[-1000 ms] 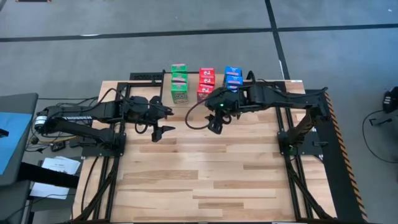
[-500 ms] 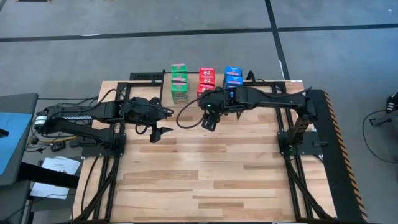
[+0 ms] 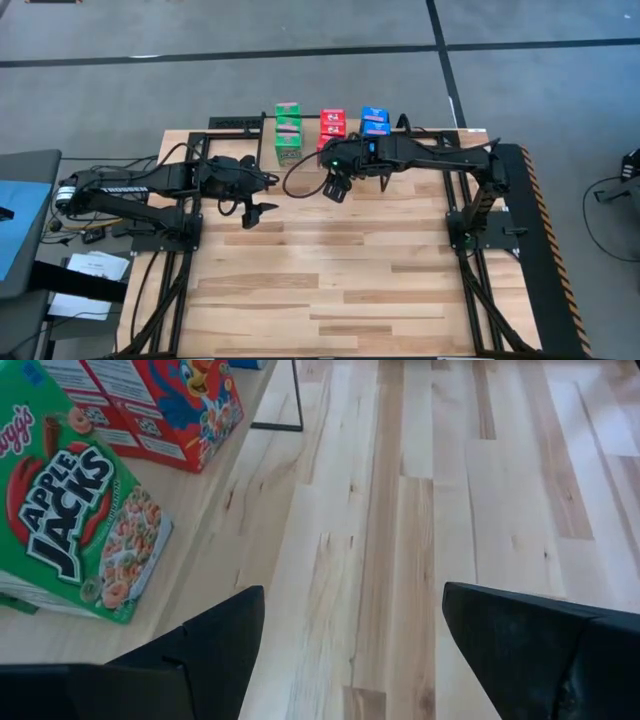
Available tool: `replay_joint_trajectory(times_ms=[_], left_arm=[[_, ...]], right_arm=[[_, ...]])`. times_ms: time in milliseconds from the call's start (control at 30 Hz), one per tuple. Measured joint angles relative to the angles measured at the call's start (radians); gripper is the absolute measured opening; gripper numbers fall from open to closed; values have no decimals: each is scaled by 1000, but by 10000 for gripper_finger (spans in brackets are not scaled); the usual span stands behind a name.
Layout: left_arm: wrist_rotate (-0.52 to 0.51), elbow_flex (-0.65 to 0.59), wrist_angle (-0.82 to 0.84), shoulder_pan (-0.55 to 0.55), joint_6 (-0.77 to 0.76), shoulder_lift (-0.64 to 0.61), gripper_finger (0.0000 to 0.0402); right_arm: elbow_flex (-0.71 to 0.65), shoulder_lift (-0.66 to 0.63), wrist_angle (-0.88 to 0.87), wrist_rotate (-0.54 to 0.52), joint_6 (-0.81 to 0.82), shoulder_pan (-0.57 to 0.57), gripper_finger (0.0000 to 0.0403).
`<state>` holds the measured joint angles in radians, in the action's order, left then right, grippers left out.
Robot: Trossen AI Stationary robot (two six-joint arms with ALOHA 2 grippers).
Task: Stack cereal on shelf
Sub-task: Adjust the red cereal box on the shelf
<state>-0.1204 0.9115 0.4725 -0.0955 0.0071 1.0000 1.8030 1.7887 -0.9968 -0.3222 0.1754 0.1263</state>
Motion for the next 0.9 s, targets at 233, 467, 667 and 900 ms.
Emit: replay_joint_trajectory(times_ms=[233,467,667,900], left_arm=[[0,0,0,0,-1,0,295],[0,0,0,0,0,0,295],[0,0,1,0,-1,0,295],[0,0,1,0,-3,0,295]], right_arm=[[0,0,4,-43,1,9,240],[0,0,3,-52,1,16,240],[0,0,-8,-58,34,19,240],[0,0,-22,-73,37,16,240]])
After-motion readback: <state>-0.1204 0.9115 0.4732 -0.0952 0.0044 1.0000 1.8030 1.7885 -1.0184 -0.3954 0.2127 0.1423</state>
